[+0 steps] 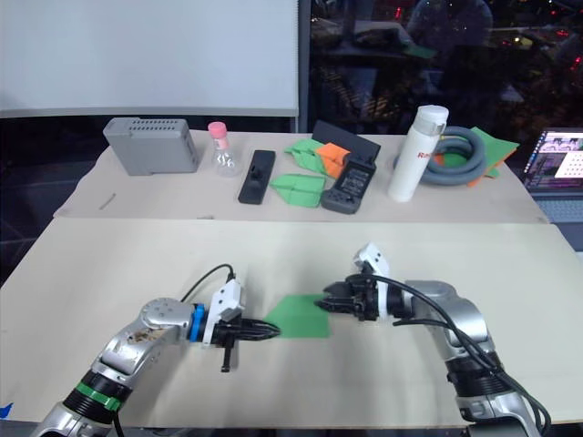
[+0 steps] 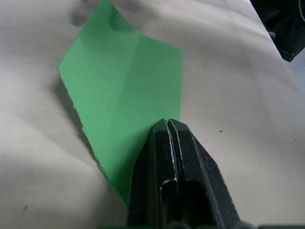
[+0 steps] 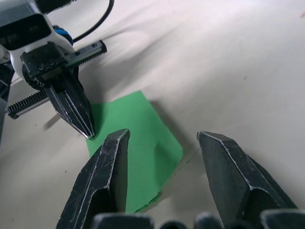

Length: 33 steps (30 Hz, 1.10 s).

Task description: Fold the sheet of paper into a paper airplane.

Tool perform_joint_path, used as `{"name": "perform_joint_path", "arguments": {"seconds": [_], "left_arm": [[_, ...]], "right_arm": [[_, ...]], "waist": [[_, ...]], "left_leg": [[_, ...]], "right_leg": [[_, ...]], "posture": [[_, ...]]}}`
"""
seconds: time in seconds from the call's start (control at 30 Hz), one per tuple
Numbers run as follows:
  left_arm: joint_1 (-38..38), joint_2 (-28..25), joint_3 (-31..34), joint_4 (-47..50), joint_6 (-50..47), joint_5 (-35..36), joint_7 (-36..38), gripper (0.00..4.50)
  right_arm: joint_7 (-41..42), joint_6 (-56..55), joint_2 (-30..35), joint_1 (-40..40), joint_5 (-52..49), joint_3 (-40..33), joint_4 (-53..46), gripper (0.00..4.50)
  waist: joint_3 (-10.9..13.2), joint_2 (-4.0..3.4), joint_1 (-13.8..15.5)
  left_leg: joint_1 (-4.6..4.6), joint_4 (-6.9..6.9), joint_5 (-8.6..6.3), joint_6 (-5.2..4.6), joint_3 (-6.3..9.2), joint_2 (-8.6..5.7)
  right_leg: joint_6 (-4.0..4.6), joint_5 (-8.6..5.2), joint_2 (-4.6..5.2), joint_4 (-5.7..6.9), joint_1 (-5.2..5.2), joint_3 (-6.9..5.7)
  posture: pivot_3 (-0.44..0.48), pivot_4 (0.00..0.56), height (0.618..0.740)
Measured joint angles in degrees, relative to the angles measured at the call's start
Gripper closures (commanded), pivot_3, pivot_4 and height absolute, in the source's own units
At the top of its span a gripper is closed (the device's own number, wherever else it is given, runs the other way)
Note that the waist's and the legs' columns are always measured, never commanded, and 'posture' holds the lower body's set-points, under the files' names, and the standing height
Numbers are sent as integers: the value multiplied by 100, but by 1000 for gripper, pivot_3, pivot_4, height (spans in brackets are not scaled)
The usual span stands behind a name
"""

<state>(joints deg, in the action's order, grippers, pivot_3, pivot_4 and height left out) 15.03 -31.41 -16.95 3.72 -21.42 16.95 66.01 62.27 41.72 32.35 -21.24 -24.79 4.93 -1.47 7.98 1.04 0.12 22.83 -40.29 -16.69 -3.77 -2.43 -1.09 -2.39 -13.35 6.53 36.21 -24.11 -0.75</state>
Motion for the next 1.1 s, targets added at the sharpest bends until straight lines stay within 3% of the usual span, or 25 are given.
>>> {"name": "perform_joint_path", "arguments": {"seconds": [0.17,0.33,0.5,0.7,0.87,1.1], "left_arm": [[-24,-125,16,62,-100,98,68,4500],[-68,-232,23,134,-143,141,103,4500],[-66,-241,46,160,-235,152,83,4500],[-82,-265,77,162,-230,142,72,4500],[-82,-283,83,142,-197,130,75,4500],[-79,-291,83,95,-118,130,95,4500]], "right_arm": [[116,-84,1,-9,-14,90,49,4466],[318,-501,83,4,16,156,-111,4466],[445,-1707,147,223,266,244,-486,4466],[730,-4507,452,835,1311,423,-278,4466],[485,-6342,449,804,2033,557,322,4466],[300,-7741,535,906,2237,635,756,4466]], "waist": [[0,0,-9],[0,0,-10],[0,0,-9],[0,0,3],[0,0,-1],[1,0,-3]], "left_leg": [[0,0,0,0,0,1],[0,0,0,-1,0,0],[0,0,0,0,0,0],[-4,-3,1,0,-4,-3],[-14,-3,4,5,-4,-1],[-16,-2,17,27,-4,1]], "right_leg": [[0,0,-3,1,0,-1],[-1,0,-4,0,1,-2],[-1,-1,-8,0,2,-4],[-2,-1,-9,-2,7,-4],[-2,-1,-13,0,14,-2],[-1,-1,-12,0,18,-1]], "posture": [[0,150,740],[0,150,740],[0,150,740],[0,150,740],[0,150,740],[0,150,740]]}}
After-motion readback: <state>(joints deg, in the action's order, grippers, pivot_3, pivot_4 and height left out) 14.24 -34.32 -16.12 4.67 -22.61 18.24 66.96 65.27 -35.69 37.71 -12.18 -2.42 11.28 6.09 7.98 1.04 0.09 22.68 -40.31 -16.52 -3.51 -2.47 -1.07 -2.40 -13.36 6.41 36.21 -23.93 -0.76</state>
